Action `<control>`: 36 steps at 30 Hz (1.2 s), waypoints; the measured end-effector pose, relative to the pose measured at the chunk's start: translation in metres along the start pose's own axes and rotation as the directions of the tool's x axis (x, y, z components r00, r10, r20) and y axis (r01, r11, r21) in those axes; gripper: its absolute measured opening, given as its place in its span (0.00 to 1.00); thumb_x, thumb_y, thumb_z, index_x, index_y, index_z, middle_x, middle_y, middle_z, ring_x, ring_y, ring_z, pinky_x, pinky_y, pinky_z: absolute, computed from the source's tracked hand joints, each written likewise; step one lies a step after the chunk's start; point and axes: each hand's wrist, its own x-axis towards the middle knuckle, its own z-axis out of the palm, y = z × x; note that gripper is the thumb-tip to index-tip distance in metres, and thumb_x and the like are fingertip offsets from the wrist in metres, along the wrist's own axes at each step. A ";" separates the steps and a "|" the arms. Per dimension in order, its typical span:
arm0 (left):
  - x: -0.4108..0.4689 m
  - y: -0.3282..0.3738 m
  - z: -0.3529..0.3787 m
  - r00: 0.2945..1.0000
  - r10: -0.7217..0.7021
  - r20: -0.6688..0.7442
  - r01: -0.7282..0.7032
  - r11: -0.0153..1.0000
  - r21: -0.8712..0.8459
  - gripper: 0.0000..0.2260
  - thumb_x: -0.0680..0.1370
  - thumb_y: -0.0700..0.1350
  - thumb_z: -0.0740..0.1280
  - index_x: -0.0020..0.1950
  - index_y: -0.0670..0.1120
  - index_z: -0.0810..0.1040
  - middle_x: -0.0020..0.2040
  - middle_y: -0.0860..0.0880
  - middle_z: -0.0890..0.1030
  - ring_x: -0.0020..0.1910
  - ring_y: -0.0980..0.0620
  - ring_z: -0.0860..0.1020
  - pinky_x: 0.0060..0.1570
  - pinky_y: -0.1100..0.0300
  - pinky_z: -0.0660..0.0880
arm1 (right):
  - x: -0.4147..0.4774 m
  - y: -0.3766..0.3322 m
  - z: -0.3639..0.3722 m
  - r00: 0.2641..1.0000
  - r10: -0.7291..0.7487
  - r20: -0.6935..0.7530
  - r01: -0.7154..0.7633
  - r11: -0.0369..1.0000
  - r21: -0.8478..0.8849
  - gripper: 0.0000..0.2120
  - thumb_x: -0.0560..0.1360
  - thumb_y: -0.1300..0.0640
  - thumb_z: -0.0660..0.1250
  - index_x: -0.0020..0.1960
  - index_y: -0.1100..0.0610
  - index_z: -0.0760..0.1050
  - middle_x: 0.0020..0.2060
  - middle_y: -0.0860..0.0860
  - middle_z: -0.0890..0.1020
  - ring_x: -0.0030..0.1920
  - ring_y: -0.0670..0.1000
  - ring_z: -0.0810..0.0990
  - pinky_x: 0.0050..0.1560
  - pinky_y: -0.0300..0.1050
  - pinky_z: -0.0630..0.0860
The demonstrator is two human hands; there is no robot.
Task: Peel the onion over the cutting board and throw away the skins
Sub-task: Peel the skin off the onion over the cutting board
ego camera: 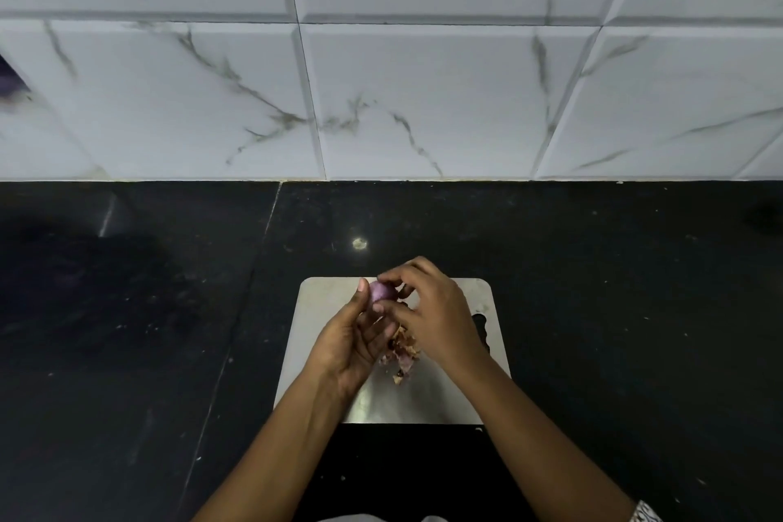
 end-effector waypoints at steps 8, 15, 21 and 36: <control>0.005 -0.001 0.003 0.999 0.033 -0.008 -0.033 0.999 0.001 0.14 0.77 0.49 0.64 0.52 0.38 0.79 0.38 0.43 0.84 0.36 0.50 0.84 0.31 0.65 0.79 | 0.014 -0.001 0.001 0.880 0.418 0.224 -0.451 0.591 0.669 0.02 0.72 0.62 0.70 0.44 0.61 0.79 0.37 0.51 0.81 0.38 0.45 0.80 0.36 0.38 0.76; 0.007 -0.003 0.001 0.998 0.066 0.000 -0.066 0.998 0.015 0.23 0.76 0.50 0.64 0.63 0.35 0.73 0.45 0.41 0.85 0.41 0.49 0.85 0.35 0.64 0.80 | 0.014 0.011 0.003 0.779 0.594 0.201 -0.581 0.564 0.587 0.04 0.76 0.62 0.64 0.45 0.60 0.78 0.39 0.55 0.81 0.35 0.48 0.80 0.36 0.42 0.80; 0.008 -0.010 -0.010 0.995 0.095 -0.017 -0.095 0.995 -0.009 0.24 0.70 0.56 0.64 0.58 0.41 0.78 0.48 0.43 0.84 0.41 0.51 0.84 0.35 0.63 0.80 | 0.003 0.024 -0.015 0.861 0.435 0.263 -0.470 0.878 0.089 0.13 0.77 0.64 0.61 0.55 0.49 0.76 0.54 0.44 0.76 0.52 0.44 0.78 0.51 0.42 0.77; 0.009 -0.011 -0.016 0.979 0.198 0.055 -0.192 0.976 -0.100 0.14 0.71 0.47 0.64 0.55 0.45 0.79 0.45 0.48 0.84 0.39 0.54 0.83 0.33 0.64 0.79 | -0.011 0.007 -0.015 0.946 0.288 0.148 -0.319 0.908 0.271 0.21 0.73 0.53 0.69 0.65 0.45 0.71 0.62 0.41 0.73 0.56 0.38 0.76 0.52 0.36 0.77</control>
